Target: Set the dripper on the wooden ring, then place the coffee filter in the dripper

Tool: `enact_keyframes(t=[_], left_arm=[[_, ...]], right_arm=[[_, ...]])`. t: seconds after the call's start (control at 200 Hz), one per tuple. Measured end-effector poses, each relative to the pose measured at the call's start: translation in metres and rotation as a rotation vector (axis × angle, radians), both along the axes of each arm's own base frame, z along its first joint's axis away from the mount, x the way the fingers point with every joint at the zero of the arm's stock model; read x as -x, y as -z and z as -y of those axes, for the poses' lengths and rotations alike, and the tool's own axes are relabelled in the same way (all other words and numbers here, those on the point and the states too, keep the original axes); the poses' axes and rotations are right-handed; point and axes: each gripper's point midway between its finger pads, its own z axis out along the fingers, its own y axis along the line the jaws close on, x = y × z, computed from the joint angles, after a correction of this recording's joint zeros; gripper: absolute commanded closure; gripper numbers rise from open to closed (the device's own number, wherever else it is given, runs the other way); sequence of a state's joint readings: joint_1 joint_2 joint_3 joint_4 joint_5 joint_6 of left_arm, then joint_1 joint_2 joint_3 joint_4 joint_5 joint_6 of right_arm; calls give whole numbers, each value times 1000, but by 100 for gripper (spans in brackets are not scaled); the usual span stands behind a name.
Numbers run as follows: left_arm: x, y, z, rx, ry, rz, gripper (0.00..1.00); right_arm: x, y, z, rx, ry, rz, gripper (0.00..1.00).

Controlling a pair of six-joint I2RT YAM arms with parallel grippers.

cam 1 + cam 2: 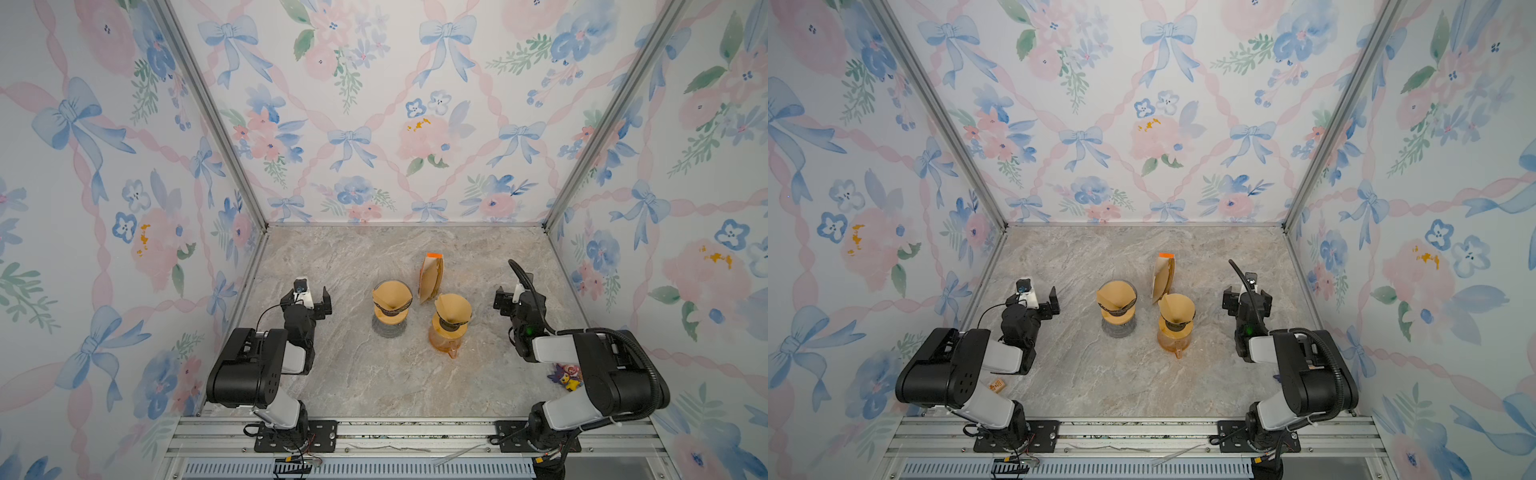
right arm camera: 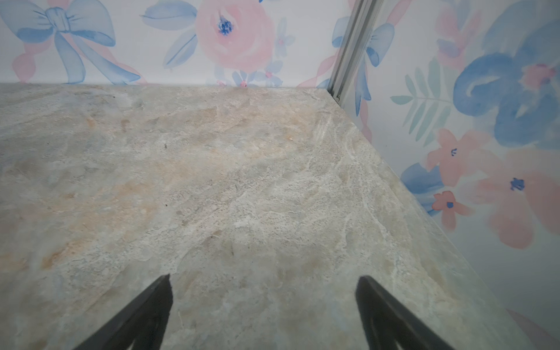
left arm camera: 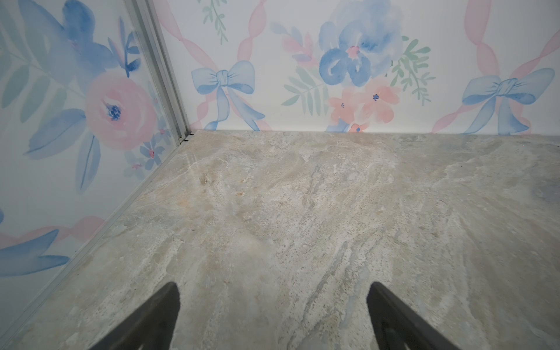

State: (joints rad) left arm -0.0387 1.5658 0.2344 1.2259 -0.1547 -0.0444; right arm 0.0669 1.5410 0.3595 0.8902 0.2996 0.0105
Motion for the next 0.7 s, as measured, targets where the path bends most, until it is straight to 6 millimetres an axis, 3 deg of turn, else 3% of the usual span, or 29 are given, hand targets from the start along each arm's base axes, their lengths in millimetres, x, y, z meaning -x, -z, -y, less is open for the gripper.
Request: enact_keyframes(t=[0.7], left_arm=[[0,0,0,0,0,0,2]], right_arm=[[-4,-4,-9,-21,-40,19,4]])
